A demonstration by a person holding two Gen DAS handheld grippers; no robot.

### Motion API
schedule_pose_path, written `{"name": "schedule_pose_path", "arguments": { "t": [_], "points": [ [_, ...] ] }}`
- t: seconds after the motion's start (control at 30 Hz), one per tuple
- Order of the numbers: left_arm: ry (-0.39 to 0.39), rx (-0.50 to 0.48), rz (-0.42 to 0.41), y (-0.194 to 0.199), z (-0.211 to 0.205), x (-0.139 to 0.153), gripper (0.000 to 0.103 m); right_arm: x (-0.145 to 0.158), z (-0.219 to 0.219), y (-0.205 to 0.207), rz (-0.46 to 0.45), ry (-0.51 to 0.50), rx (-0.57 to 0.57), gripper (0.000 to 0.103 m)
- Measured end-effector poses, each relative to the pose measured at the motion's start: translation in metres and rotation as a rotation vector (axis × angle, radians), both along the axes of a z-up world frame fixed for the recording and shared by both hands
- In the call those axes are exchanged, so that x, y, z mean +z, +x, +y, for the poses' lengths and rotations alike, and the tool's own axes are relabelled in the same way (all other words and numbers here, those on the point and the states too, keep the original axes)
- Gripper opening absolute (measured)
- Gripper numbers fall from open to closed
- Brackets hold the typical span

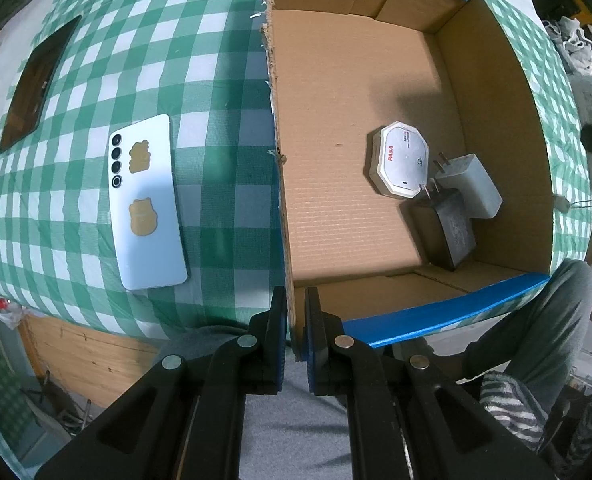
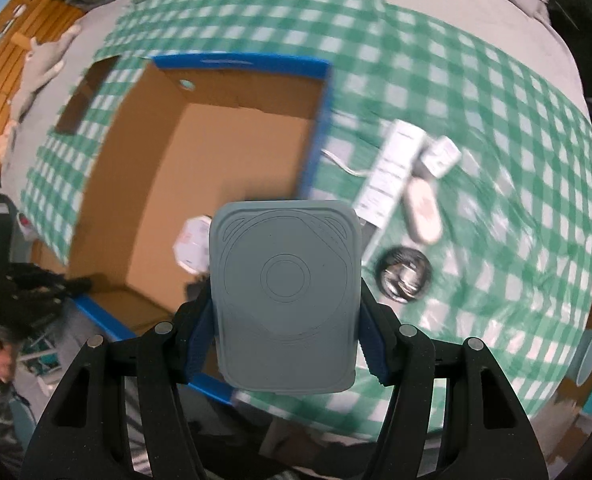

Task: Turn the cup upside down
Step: 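Carry the power bank with the right tool into the box, then set the power bank on the octagonal device and open the right tool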

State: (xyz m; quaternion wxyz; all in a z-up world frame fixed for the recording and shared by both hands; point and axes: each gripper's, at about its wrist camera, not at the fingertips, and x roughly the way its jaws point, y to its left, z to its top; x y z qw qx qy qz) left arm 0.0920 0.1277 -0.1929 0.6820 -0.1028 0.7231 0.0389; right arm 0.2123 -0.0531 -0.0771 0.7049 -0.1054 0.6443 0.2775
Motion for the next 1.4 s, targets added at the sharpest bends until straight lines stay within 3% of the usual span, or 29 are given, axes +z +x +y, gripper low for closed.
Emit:
{"name": "schedule_pose_path", "arguments": {
  "t": [0.33, 0.67, 1.03, 1.4],
  "points": [
    [0.002, -0.003, 0.004, 0.001, 0.000, -0.001, 0.007, -0.047, 0.066, -0.005, 0.064, 0.025, 0.049, 0.063],
    [-0.012, -0.004, 0.006, 0.002, 0.003, -0.002, 0.007, -0.110, 0.102, -0.022, 0.105, -0.066, 0.097, 0.063],
    [-0.016, -0.004, 0.007, 0.002, 0.004, -0.004, 0.007, -0.113, 0.110, -0.024, 0.072, -0.075, 0.139, 0.065],
    [-0.016, 0.000, 0.007, 0.001, 0.004, -0.005, 0.007, -0.066, 0.095, -0.031, 0.014, -0.022, 0.162, 0.065]
  ]
}}
